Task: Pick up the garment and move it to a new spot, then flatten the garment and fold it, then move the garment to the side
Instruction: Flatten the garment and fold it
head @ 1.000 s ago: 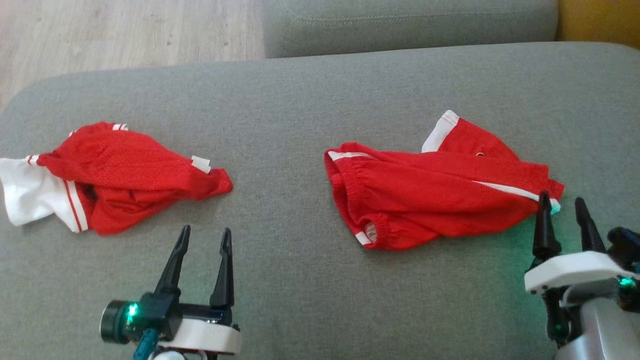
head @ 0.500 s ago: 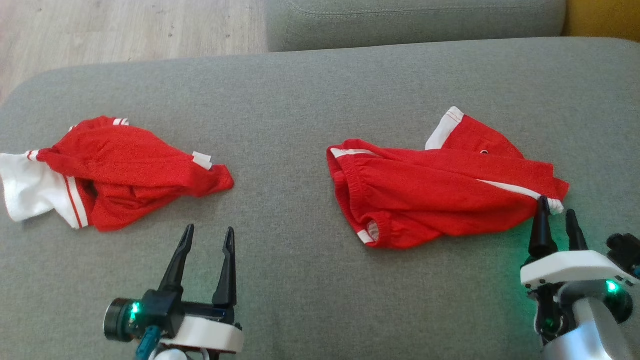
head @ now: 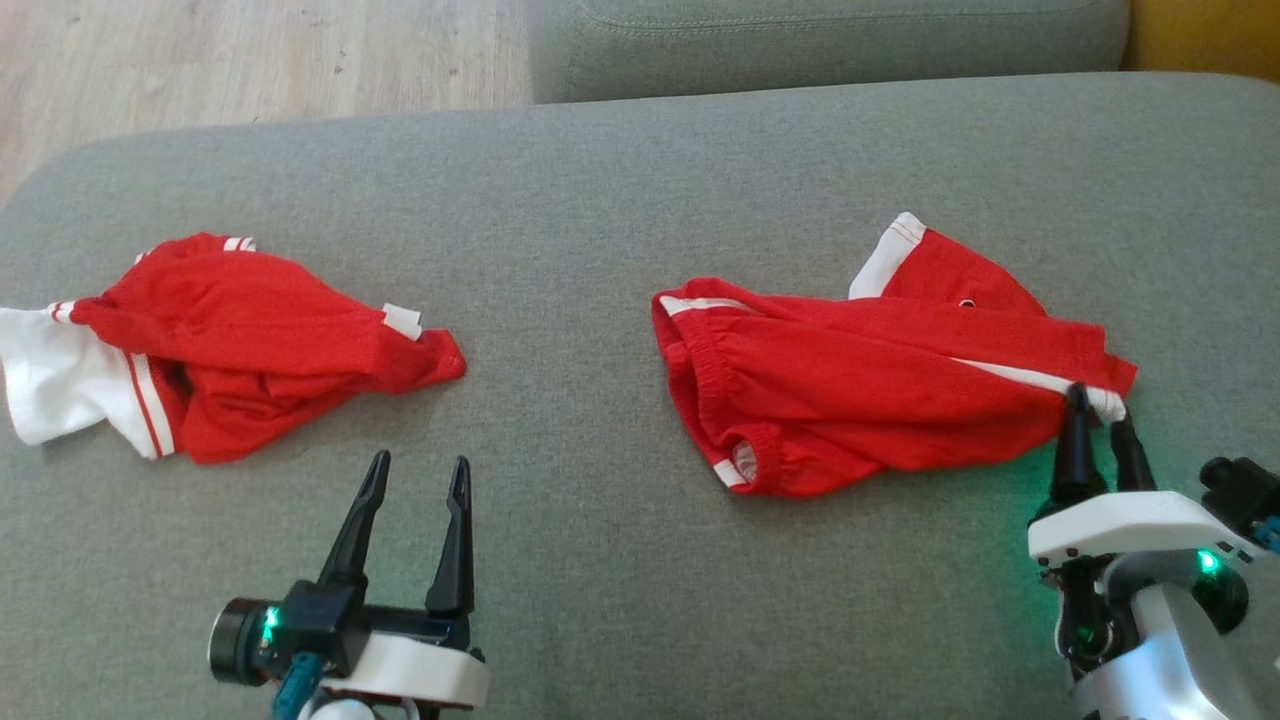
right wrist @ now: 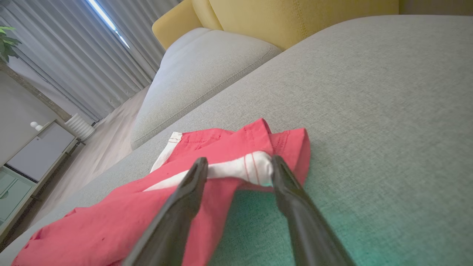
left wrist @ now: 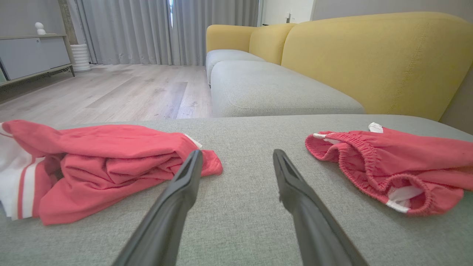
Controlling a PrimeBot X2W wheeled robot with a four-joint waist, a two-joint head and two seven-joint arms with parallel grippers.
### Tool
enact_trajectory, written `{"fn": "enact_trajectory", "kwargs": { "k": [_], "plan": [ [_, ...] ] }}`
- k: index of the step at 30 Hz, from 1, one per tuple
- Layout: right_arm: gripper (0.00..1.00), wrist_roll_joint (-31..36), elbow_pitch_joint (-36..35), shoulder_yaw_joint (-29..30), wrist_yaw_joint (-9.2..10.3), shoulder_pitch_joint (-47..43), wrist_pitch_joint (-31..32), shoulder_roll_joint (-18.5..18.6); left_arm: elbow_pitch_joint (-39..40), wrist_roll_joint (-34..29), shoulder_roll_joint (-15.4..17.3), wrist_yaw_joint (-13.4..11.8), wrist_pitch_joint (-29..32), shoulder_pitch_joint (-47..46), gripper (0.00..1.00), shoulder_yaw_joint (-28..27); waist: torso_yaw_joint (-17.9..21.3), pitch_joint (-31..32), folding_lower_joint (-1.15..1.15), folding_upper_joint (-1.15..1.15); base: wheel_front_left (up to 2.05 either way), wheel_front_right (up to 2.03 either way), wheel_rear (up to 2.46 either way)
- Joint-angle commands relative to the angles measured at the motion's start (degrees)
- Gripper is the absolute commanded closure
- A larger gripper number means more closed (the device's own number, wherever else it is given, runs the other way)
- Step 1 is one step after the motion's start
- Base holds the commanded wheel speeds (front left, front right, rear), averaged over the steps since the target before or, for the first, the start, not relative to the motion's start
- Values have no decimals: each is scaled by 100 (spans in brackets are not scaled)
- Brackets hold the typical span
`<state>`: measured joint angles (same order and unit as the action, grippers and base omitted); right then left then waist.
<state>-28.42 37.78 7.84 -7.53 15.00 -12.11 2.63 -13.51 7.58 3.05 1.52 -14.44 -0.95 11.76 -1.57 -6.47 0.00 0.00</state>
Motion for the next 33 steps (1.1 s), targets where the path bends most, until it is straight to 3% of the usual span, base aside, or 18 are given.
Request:
{"fn": "enact_trajectory", "kwargs": {
  "k": [1, 3, 4, 21, 28, 33],
  "plan": [
    [59, -37, -162, -154, 4, 210, -83, 25, 145, 9, -15, -7, -56, -223, 0, -165, 0, 3, 0, 0, 0, 0, 0],
    [98, -31, -174, -156, 4, 210, -95, 25, 140, 21, -15, -7, -56, -220, 0, -154, 2, 6, 0, 0, 0, 0, 0],
    [100, -30, -176, -157, 4, 209, -99, 25, 139, 30, -16, -7, -56, -219, 0, -149, 4, 7, 0, 0, 0, 0, 0],
    [100, 628, -851, 246, 4, 92, 17, 31, 165, 200, -17, 21, -56, -268, 0, -140, 162, 28, 0, 0, 0, 0, 0],
    [100, 1025, -1315, 156, 4, 105, 505, 59, -181, 991, -17, 373, 28, -1022, 0, 91, 346, -148, 0, 0, 0, 0, 0],
    [100, 1120, -1422, 79, 4, 207, 644, 55, -541, 1971, -17, 542, 941, -1973, 0, 343, 468, -332, 0, 0, 0, 0, 0]
  ]
}}
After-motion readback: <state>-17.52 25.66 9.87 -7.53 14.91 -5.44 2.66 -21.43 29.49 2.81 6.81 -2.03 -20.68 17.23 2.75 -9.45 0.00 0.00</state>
